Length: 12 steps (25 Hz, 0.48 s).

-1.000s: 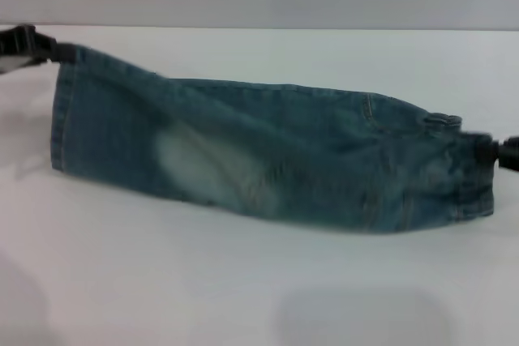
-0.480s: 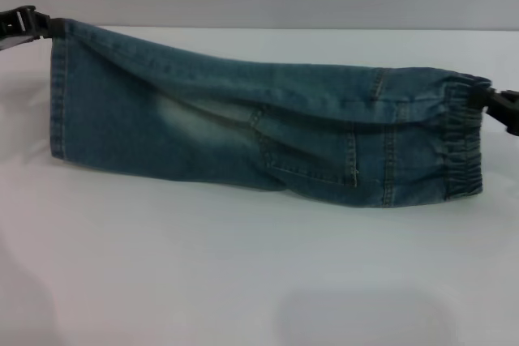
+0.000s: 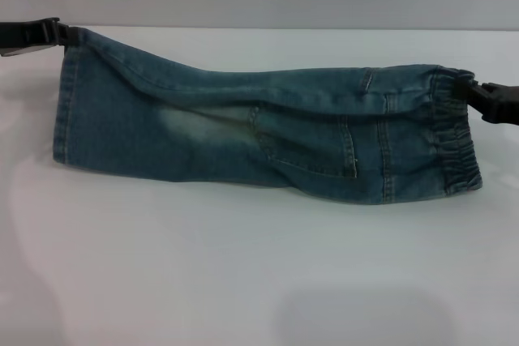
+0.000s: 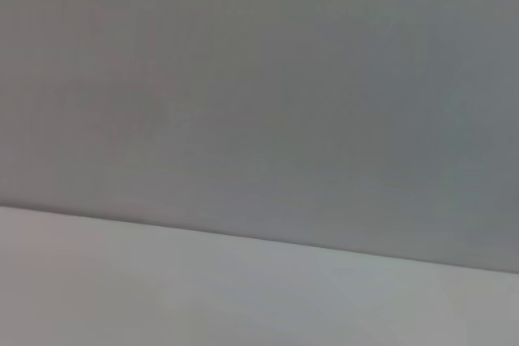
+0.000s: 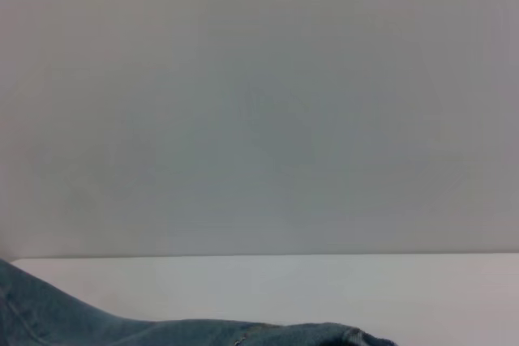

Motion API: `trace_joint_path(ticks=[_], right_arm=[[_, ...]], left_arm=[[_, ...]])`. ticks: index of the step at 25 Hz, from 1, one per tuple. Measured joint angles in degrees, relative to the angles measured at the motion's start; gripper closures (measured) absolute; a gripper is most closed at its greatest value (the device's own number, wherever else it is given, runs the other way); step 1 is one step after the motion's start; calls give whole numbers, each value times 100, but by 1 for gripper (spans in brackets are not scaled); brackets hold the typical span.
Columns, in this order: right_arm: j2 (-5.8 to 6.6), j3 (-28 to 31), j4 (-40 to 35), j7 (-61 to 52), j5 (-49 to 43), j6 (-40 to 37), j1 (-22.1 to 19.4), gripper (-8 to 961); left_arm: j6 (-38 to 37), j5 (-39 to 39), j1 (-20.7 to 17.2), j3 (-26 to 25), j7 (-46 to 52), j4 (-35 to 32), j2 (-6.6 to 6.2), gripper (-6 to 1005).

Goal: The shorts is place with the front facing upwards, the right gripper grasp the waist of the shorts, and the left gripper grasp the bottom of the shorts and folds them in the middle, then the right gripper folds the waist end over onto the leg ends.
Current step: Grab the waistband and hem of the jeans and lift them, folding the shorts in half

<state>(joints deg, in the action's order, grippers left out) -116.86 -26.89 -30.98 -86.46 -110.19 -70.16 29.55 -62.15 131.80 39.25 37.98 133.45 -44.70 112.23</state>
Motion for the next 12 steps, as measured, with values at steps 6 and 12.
trace_joint_path(ticks=[6,12], right_arm=[[-3,3,101,2,4,247,57,937],[-10,6,229,5,7,456,124,934]], left_arm=[[372,9,-10,357,-43,18,109,893],[834,119,-47,728,-50,153,212,882]])
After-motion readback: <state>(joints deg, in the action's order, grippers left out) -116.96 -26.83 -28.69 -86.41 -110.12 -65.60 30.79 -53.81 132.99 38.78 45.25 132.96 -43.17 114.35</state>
